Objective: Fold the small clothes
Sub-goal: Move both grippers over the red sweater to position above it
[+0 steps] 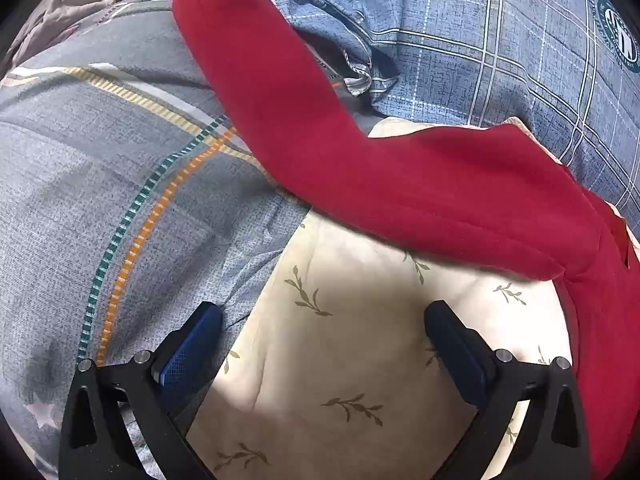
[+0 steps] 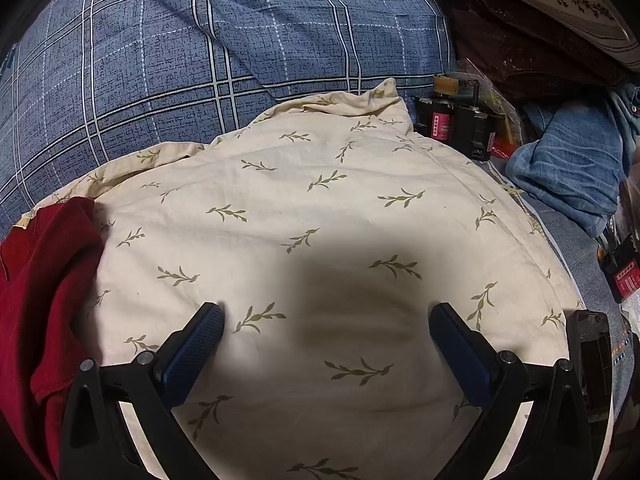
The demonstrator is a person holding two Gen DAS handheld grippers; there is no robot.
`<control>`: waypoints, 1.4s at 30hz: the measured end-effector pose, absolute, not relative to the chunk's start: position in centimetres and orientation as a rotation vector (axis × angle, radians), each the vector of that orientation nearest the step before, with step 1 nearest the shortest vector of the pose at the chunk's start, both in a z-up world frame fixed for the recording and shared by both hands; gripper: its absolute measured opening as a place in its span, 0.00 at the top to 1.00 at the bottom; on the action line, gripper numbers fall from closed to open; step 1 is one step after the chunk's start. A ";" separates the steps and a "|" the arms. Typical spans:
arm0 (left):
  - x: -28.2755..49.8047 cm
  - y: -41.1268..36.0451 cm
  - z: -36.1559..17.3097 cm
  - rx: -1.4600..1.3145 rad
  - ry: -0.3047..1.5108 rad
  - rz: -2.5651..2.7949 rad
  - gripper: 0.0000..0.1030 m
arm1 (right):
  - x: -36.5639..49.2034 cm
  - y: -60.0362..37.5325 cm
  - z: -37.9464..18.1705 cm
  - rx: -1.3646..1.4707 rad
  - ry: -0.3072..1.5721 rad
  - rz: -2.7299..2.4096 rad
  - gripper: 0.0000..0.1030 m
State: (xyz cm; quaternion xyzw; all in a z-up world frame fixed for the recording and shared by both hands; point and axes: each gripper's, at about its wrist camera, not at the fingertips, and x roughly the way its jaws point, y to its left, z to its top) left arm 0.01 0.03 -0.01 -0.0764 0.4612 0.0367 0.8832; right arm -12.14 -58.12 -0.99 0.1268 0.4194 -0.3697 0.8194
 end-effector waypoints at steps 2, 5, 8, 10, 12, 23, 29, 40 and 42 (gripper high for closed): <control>0.0 0.1 0.0 -0.158 0.959 0.077 0.00 | -12.1 -58.1 -1.0 0.270 0.894 -0.788 0.01; 0.0 0.4 0.0 -0.154 0.959 0.079 0.01 | -12.1 -58.1 -1.0 0.270 0.893 -0.788 0.01; 0.0 0.6 0.0 -0.151 0.958 0.083 0.01 | -12.1 -58.1 -1.0 0.270 0.893 -0.788 0.01; 0.2 -0.2 -0.1 -0.150 0.959 0.084 0.01 | -12.1 -58.1 -1.0 0.270 0.893 -0.788 0.01; 0.3 -0.2 0.0 -0.147 0.963 0.086 0.01 | -12.1 -58.1 -1.0 0.270 0.893 -0.788 0.01; -0.8 0.3 1.8 -0.171 1.073 0.056 0.04 | -12.2 -58.1 -1.0 0.268 0.894 -0.789 0.01; -4.4 -2.0 7.4 -0.120 0.939 0.020 0.04 | -12.4 -58.0 -0.7 0.288 0.910 -0.777 0.01; -12.6 -7.5 12.7 -0.045 0.793 -0.114 0.04 | -17.7 -45.1 5.4 0.297 0.911 -0.423 0.00; -13.0 -8.8 12.7 -0.023 0.782 -0.136 0.04 | -18.1 -42.3 6.4 0.339 0.903 -0.331 0.00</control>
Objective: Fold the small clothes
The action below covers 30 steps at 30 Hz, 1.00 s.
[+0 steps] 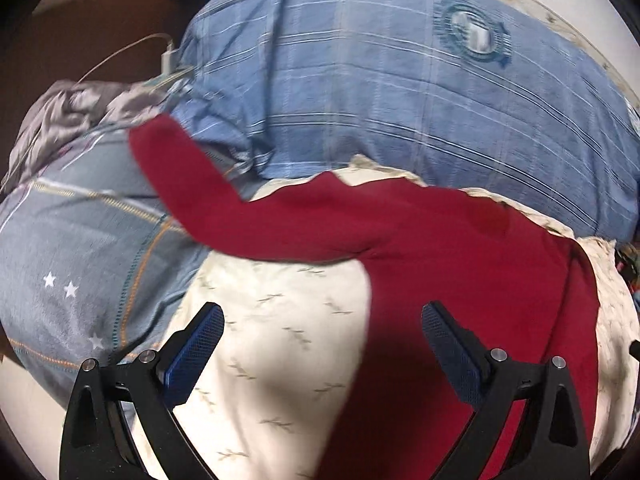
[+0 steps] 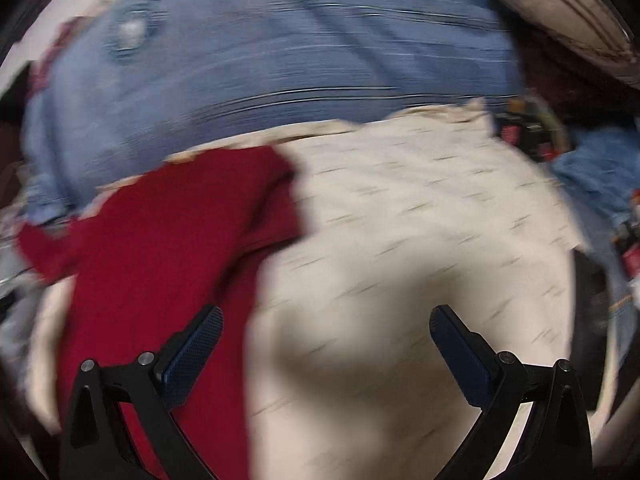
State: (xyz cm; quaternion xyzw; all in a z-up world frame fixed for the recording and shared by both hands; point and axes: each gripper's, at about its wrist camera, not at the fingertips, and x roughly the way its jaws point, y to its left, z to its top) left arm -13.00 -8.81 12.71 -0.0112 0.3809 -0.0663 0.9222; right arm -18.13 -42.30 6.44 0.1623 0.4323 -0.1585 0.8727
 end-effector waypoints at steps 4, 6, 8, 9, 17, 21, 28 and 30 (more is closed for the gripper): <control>-13.3 -10.6 12.5 -0.018 0.800 -0.196 0.04 | -16.7 -37.8 8.1 0.385 0.892 -0.193 0.00; -13.3 -11.1 12.5 -0.015 0.778 -0.200 0.04 | -15.3 -35.8 8.5 0.371 0.878 -0.169 0.00; -13.7 -11.8 12.7 0.024 0.742 -0.199 0.04 | -13.4 -34.0 8.6 0.328 0.870 -0.175 0.00; -13.5 -12.2 12.5 0.046 0.742 -0.204 0.04 | -12.6 -33.3 8.6 0.307 0.865 -0.186 0.00; -12.3 -13.7 9.8 0.100 0.718 -0.216 0.04 | -8.1 -30.8 6.2 0.260 0.844 -0.225 0.00; -10.8 -13.3 8.8 0.086 0.758 -0.229 0.04 | -6.7 -30.2 4.8 0.232 0.857 -0.255 0.00; -9.6 -12.9 8.1 0.086 0.744 -0.217 0.04 | -5.2 -29.4 2.5 0.201 0.887 -0.286 0.00; -9.5 -12.9 7.8 0.093 0.742 -0.208 0.04 | -4.9 -29.4 2.1 0.207 0.893 -0.287 0.00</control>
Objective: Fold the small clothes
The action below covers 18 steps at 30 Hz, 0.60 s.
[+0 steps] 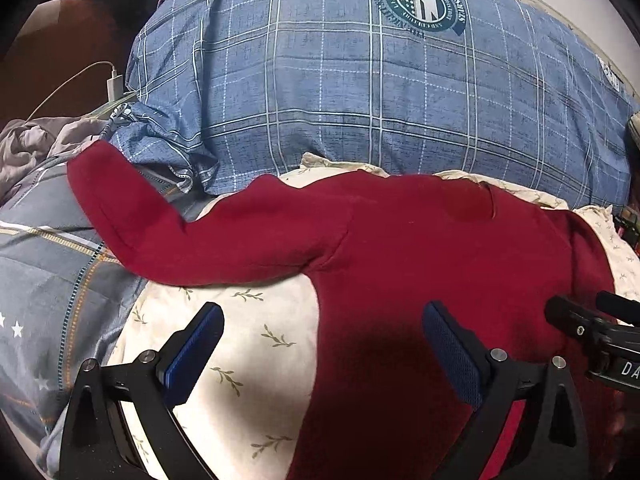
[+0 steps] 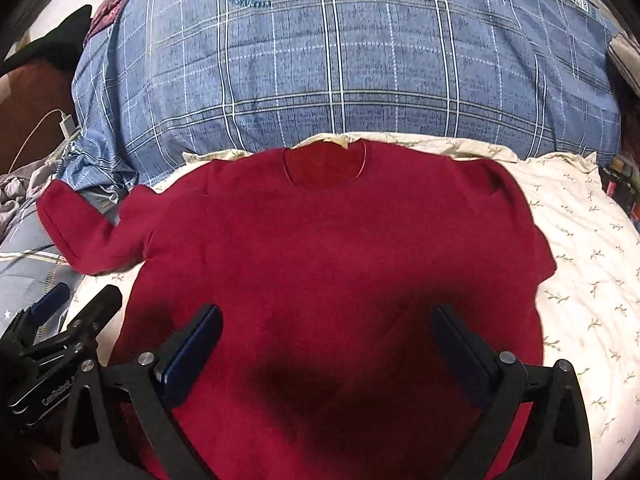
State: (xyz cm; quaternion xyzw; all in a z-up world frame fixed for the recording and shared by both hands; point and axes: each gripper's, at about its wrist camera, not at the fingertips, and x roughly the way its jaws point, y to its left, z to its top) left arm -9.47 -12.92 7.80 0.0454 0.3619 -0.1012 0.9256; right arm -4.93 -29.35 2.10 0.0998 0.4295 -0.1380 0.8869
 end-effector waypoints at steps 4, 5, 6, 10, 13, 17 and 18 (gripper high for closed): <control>-8.9 -12.6 7.2 0.086 0.754 -0.194 0.04 | -4.3 -29.3 1.6 0.212 0.906 -0.292 0.00; -8.8 -12.4 7.2 0.077 0.756 -0.190 0.04 | -4.1 -29.3 1.5 0.215 0.903 -0.291 0.00; -8.6 -12.2 7.2 0.069 0.755 -0.186 0.04 | -4.0 -29.3 1.3 0.217 0.899 -0.291 0.00; -8.1 -11.4 7.0 0.044 0.758 -0.170 0.04 | -3.4 -29.5 0.6 0.206 0.880 -0.327 0.00; -7.6 -11.1 6.6 0.039 0.774 -0.157 0.04 | -3.2 -29.6 0.0 0.211 0.886 -0.340 0.00; -7.1 -11.1 6.4 0.038 0.780 -0.148 0.04 | -2.9 -29.3 -0.6 0.182 0.881 -0.349 0.00; -7.1 -11.2 6.3 0.042 0.781 -0.149 0.04 | -2.9 -29.3 -0.7 0.180 0.883 -0.352 0.00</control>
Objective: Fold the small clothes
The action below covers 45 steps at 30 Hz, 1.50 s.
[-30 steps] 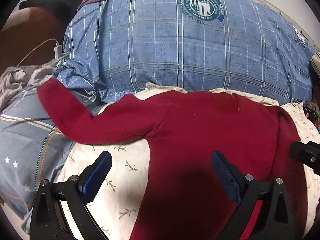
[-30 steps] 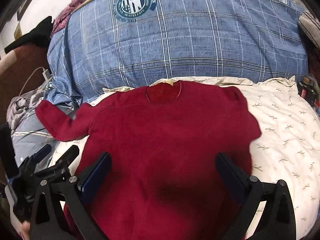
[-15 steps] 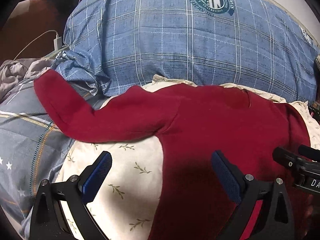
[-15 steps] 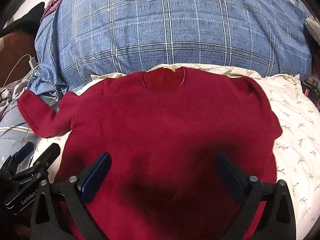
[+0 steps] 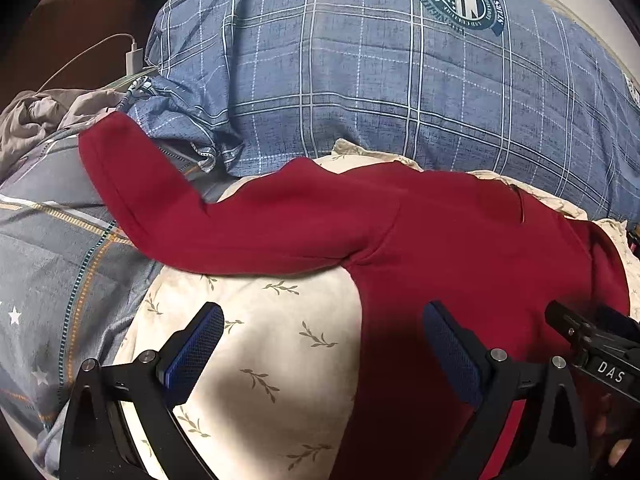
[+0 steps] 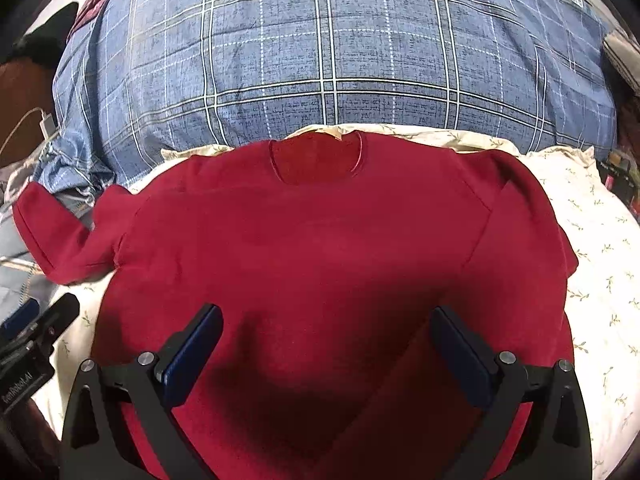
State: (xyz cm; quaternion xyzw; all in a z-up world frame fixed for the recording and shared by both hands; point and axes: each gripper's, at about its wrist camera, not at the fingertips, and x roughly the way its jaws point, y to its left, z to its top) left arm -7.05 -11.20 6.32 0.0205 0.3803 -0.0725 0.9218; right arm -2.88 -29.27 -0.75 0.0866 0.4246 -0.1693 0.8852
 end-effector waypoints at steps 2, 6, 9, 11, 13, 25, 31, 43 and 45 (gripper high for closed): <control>-7.0 -11.2 6.2 0.049 0.782 -0.151 0.04 | -2.9 -29.3 -1.0 0.180 0.882 -0.355 0.00; -6.9 -11.5 5.8 0.065 0.787 -0.150 0.04 | -2.9 -29.5 -1.2 0.184 0.885 -0.355 0.00; -6.9 -11.6 5.7 0.065 0.789 -0.147 0.04 | -2.9 -29.6 -1.4 0.188 0.887 -0.351 0.00; -6.9 -11.7 5.6 0.067 0.792 -0.144 0.04 | -3.0 -29.6 -1.5 0.183 0.885 -0.351 0.00; -6.9 -11.8 5.5 0.070 0.794 -0.143 0.04 | -3.0 -29.5 -1.5 0.179 0.881 -0.354 0.00; -7.7 -12.6 5.3 0.111 0.785 -0.159 0.04 | -3.1 -29.6 -1.6 0.194 0.871 -0.349 0.00; -7.6 -12.5 5.3 0.100 0.790 -0.153 0.04 | -3.1 -29.7 -1.7 0.199 0.867 -0.347 0.00; -7.4 -12.9 5.0 0.113 0.801 -0.152 0.04 | -3.3 -29.6 -1.8 0.201 0.853 -0.353 0.00; -7.4 -12.9 4.9 0.114 0.802 -0.151 0.04 | -3.4 -29.7 -1.8 0.199 0.852 -0.353 0.00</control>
